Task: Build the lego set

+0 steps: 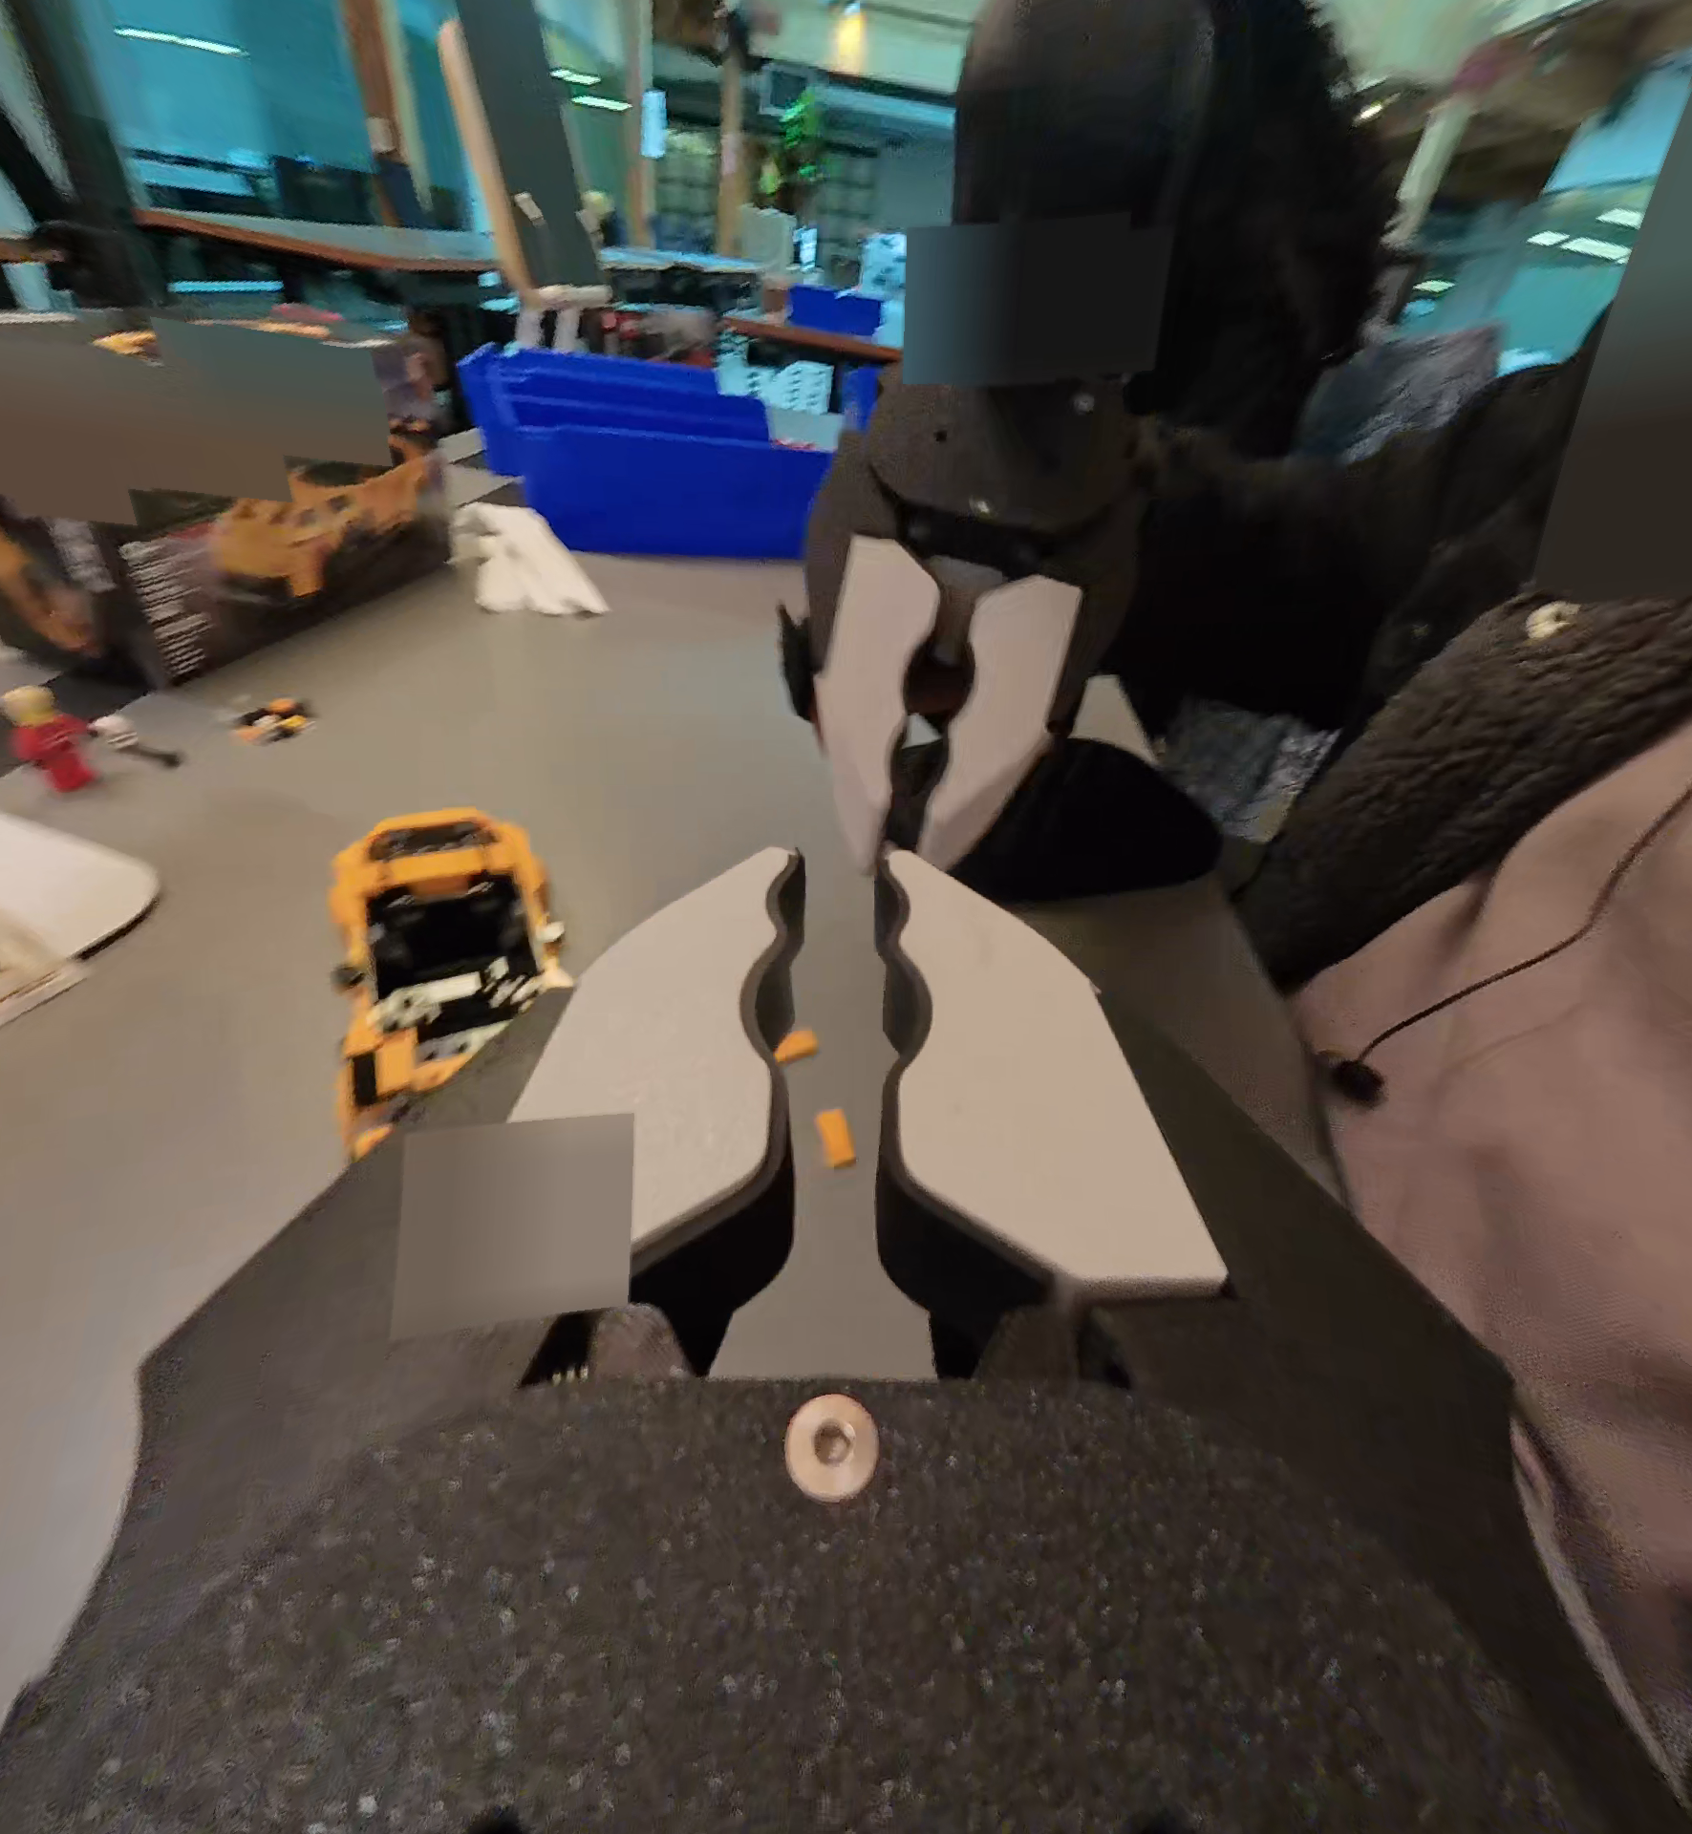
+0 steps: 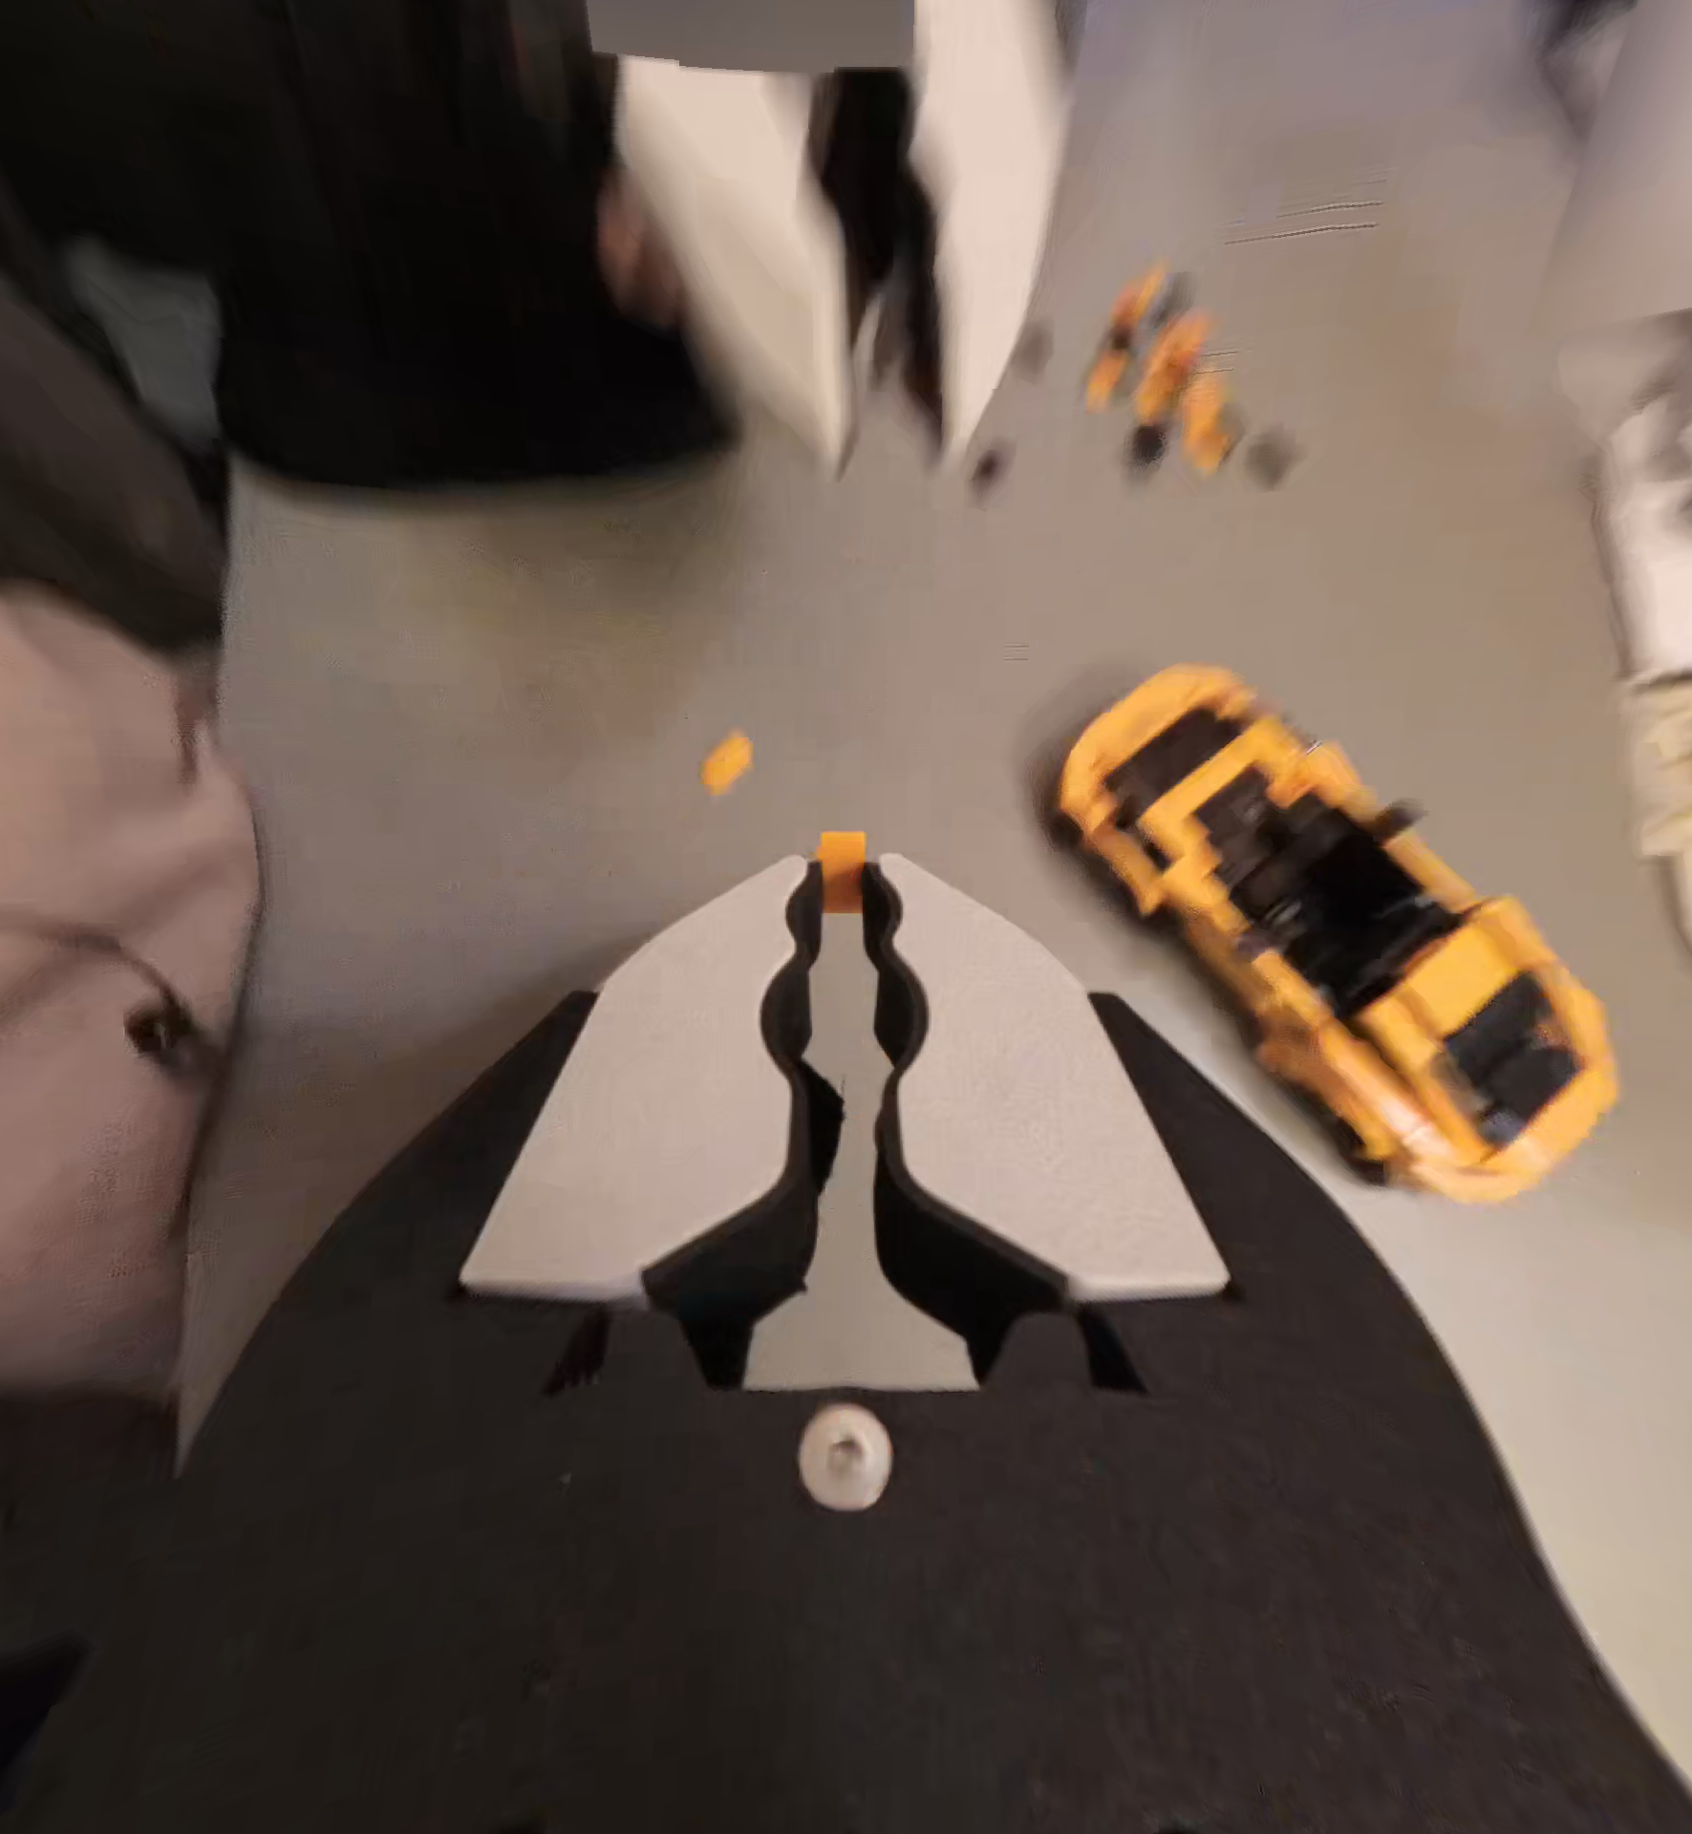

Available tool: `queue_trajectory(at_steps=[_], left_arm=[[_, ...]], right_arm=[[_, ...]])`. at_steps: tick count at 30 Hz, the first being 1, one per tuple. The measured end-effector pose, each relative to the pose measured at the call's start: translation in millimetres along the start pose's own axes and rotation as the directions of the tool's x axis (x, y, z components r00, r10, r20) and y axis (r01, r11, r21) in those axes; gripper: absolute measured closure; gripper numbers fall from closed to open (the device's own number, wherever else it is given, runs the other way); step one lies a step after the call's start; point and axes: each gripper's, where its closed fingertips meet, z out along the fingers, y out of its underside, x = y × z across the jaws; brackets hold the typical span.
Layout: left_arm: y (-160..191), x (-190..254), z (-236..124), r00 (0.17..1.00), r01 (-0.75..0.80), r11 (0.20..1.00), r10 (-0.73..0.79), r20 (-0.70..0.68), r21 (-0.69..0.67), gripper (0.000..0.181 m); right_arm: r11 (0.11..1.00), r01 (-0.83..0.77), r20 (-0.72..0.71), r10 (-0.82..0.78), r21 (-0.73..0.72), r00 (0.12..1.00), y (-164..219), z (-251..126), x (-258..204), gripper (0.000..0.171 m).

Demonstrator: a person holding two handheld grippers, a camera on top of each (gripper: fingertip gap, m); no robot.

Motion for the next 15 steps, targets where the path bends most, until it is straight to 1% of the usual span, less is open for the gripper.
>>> queue_trajectory(at_steps=[1,2,4,6,10,15], left_arm=[[5,-6,-4,0.999,-0.004,1.000,0.005,0.043,-0.013,0.171],[10,-13,-8,0.996,-0.011,0.999,0.013,0.086,-0.030,0.172],[20,-27,-14,0.988,-0.022,0.997,0.033,0.152,-0.074,0.173],[30,-39,-20,0.977,-0.031,0.992,0.056,0.204,-0.123,0.173],[35,-48,-25,0.970,0.021,0.992,0.010,0.242,-0.122,0.173],[43,-47,-21,0.968,0.013,0.986,0.030,0.250,-0.168,0.173]], right_arm=[[0.994,0.008,0.038,-0.004,-0.111,0.999,17,10,-5,0.164],[0.982,0.017,0.061,-0.005,-0.189,0.998,29,21,-8,0.164],[0.948,0.073,0.105,-0.042,-0.311,0.994,46,40,-16,0.164],[0.910,0.135,0.127,-0.091,-0.392,0.988,55,53,-20,0.164],[0.857,0.198,0.172,-0.130,-0.476,0.976,60,64,-23,0.164],[0.845,0.212,0.199,-0.128,-0.491,0.972,57,69,-26,0.163]])
